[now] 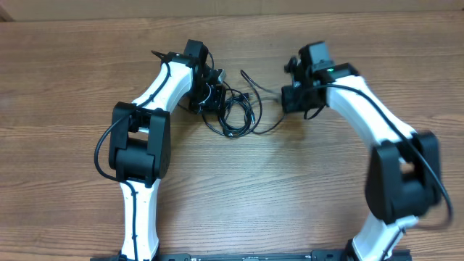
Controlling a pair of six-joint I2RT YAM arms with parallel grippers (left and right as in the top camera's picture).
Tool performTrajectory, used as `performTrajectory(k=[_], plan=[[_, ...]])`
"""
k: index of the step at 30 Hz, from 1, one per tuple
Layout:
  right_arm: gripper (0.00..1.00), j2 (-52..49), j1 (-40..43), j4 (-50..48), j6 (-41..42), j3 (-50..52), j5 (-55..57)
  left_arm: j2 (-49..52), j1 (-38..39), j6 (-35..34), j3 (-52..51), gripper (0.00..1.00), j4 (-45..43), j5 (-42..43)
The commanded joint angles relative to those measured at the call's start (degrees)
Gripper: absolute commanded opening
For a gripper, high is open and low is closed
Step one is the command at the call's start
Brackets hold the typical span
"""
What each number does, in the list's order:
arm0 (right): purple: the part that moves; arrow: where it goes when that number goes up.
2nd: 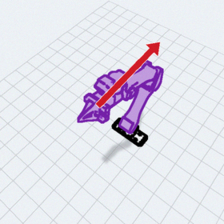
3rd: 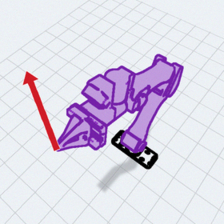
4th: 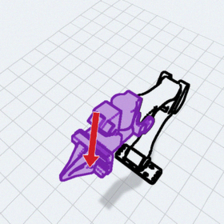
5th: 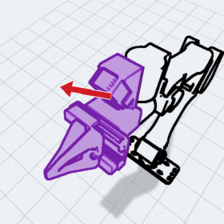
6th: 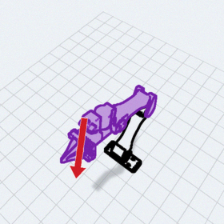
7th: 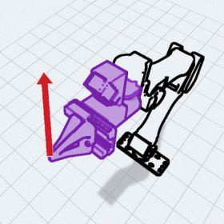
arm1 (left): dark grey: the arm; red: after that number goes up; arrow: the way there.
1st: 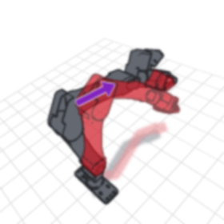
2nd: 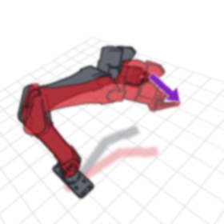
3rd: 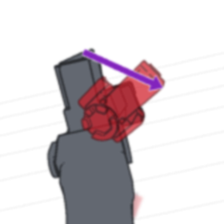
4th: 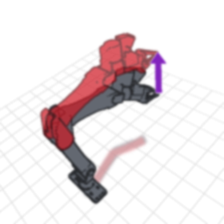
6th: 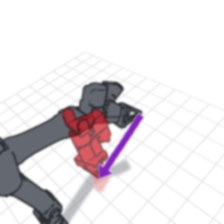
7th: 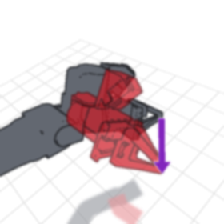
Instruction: Untangle cables
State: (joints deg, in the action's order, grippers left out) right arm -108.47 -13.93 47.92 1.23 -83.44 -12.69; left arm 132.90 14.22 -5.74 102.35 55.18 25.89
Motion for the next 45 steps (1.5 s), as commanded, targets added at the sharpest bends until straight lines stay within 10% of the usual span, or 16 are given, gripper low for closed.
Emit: performTrajectory(k=[1, 25, 31, 38, 45], plan=[[0.04, 8.31, -0.68, 1.31, -0.44, -2.69, -0.5, 1.11, 0.11, 0.33, -0.61, 0.04, 0.04, -3.61], [0.04, 13.16, -1.22, 1.07, -0.02, -2.4, -13.31, 1.11, 0.11, 0.13, -0.57, 0.07, 0.61, -3.19], [0.04, 13.16, -1.22, 1.49, -0.04, -2.4, -12.85, 1.11, -0.5, 0.48, 0.31, 0.54, 1.95, -0.39], [0.04, 13.14, -1.22, 1.29, -0.02, -2.4, -12.87, 1.11, -0.7, 0.46, 0.31, 0.51, 1.95, -0.35], [0.72, 12.2, -1.22, 2.19, 0.48, -2.4, -12.92, 1.11, -0.7, 0.48, 0.31, 0.11, 1.9, -0.42]])
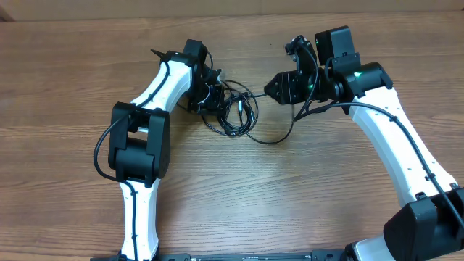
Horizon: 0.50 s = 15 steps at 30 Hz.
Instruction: Untangle cables
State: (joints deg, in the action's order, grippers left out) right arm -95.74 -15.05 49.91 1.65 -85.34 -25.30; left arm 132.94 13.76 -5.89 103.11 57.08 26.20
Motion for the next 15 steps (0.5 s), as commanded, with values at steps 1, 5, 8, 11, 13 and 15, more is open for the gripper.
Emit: performTrajectory(k=[1, 5, 8, 11, 13, 15], plan=[[0.73, -0.94, -0.11, 0.35, 0.37, -0.5, -0.31, 1.07, -0.24, 0.61, -0.46, 0.07, 0.02, -0.72], [0.7, -3.56, -0.44, 0.33, 4.15, -0.5, -0.31, 1.07, -0.24, 0.59, -0.46, 0.04, -0.02, -0.87], [0.58, -6.47, -2.4, 0.37, 5.14, -0.5, -0.31, 1.07, -0.24, 0.59, -0.46, 0.04, -0.04, -1.09], [0.42, -9.2, -4.7, -0.28, 8.11, -0.5, -0.28, 1.07, -0.24, 0.59, -0.46, 0.04, -0.04, -1.11], [0.3, -10.78, -6.1, -1.51, 9.38, -0.5, -0.28, 1.07, -0.24, 0.59, -0.46, 0.04, -0.04, -1.22], [0.23, -11.98, -7.26, -2.71, 9.81, -0.5, -0.28, 1.07, -0.24, 0.59, -0.46, 0.04, -0.04, -1.31]])
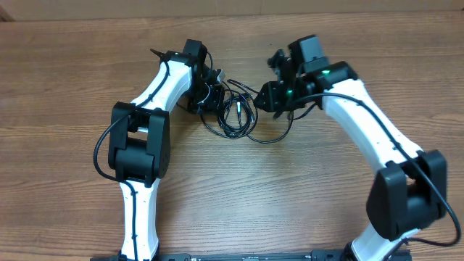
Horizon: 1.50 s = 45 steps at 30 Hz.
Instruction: Untangle cables
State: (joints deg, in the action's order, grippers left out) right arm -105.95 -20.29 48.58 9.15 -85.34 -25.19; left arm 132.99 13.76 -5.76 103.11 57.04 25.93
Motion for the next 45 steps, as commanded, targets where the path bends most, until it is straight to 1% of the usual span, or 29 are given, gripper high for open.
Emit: performTrajectory(k=[1, 8, 14, 16, 20, 24, 30, 38, 42, 45], plan=[[0.21, -2.47, -2.64, -2.1, 2.73, -0.5, -0.37, 1.03, -0.24, 0.46, -0.46, 0.04, 0.0, -1.05], [0.22, -6.86, -5.05, -7.26, 3.61, -0.5, -0.33, 1.03, -0.24, 0.46, -0.46, 0.04, 0.0, -1.03], [0.23, -10.6, -5.14, -9.97, 8.76, -0.5, 1.09, 1.03, -0.24, 0.46, -0.46, 0.04, 0.0, -1.03], [0.23, -11.82, -5.25, -10.16, 8.9, -0.5, 1.09, 1.03, -0.24, 0.46, -0.46, 0.04, -0.02, -1.03], [0.27, -14.8, -6.19, -11.13, 8.87, -0.5, 1.36, 1.03, -0.24, 0.46, -0.46, 0.04, -0.04, -1.03], [0.28, -15.37, -6.69, -12.15, 8.92, -0.5, 5.03, 1.03, -0.24, 0.46, -0.46, 0.04, -0.04, -1.03], [0.33, -15.39, -6.75, -12.55, 8.92, -0.5, 5.25, 1.03, -0.24, 0.46, -0.46, 0.04, -0.04, -1.03], [0.33, -16.63, -6.75, -12.79, 11.06, -0.48, 7.17, 1.03, -0.24, 0.46, -0.46, 0.04, -0.04, -1.03], [0.33, -19.28, -6.78, -14.05, 11.08, -0.44, 7.17, 1.03, -0.24, 0.46, -0.46, 0.04, -0.04, -1.03], [0.33, -20.26, -6.78, -14.51, 13.22, -0.44, 7.13, 1.03, -0.24, 0.46, -0.46, 0.04, -0.04, -1.03]])
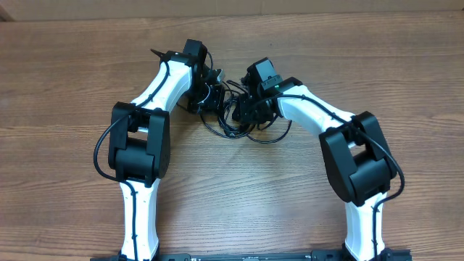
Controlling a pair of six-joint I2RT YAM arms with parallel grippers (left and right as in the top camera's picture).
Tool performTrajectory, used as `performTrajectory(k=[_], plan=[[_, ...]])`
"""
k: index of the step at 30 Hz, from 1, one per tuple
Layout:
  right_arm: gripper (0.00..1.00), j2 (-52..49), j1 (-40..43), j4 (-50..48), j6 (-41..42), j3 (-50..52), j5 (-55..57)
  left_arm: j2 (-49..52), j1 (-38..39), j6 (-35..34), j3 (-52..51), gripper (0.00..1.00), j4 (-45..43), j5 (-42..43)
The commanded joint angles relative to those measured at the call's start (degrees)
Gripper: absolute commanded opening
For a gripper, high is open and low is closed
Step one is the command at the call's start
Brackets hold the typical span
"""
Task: Untangle cables
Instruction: 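Lift the grasped cable up and back with the right gripper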
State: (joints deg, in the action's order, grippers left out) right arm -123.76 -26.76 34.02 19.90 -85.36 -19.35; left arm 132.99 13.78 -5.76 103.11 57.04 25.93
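Observation:
A tangle of thin black cables (233,122) lies on the wooden table just behind its middle. One loop (278,135) bulges out to the right. My left gripper (211,95) sits at the tangle's left edge, its fingers closed into the strands. My right gripper (243,110) is low over the tangle's right side, right against the cables. The wrist hides its fingers, so how its jaws stand cannot be read. The two grippers are close together, with only the knot between them.
The wooden table (232,196) stretches all around. Both white arms reach in from the front edge, the left arm (138,145) on the left and the right arm (355,156) bent across from the right.
My right gripper has moved left and a little toward the front, from just right of the tangle onto its right side. The left gripper and the bulk of the cables have not moved.
At first my right gripper was right of the tangle near a loose cable end, and the left held the tangle's left edge. Then the right arm stood further right, and a cable loop lay wider to the right. Since then the right gripper has come in onto the knot.

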Motion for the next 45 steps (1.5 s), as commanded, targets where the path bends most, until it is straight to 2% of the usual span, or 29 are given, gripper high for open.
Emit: performTrajectory(k=[1, 3, 5, 6, 12, 17, 29, 38, 45], plan=[[0.32, -2.86, -0.35, -0.26, 3.26, -0.42, 1.29, 1.03, -0.26, 0.46, -0.46, 0.05, -0.04, -1.03], [0.25, -2.97, -0.35, -0.61, 4.26, -0.42, 1.27, 1.03, -0.26, 0.46, -0.46, 0.04, -0.07, -1.03], [0.08, -2.93, -0.35, -0.81, 4.35, -0.46, 0.57, 1.03, -0.26, 0.46, -0.46, 0.04, -0.04, -1.03], [0.04, -2.91, -0.33, -0.81, 4.33, -0.57, -0.11, 1.03, -0.26, 0.46, -0.46, 0.04, -0.04, -1.03], [0.04, 1.51, 1.7, -0.74, -0.96, -1.64, -14.29, 1.03, -0.26, 0.46, -0.46, 0.04, -0.04, -1.03], [0.04, 8.7, 5.29, -2.05, -1.31, -2.47, -28.28, 1.03, -0.26, 0.46, -0.46, 0.05, -0.04, -1.03], [0.04, 20.79, 10.12, 1.7, -1.36, -2.47, -29.24, 1.03, -0.26, 0.48, -0.46, 0.05, -0.04, -1.07], [0.04, 26.27, 13.79, -0.96, -1.36, -2.47, -41.55, 1.03, -0.26, 0.44, -0.46, 0.05, -0.02, -3.06], [0.04, 31.67, 16.35, -1.11, -1.33, -2.47, -42.27, 1.03, -0.26, 0.44, -0.46, 0.04, -0.02, -3.06]])
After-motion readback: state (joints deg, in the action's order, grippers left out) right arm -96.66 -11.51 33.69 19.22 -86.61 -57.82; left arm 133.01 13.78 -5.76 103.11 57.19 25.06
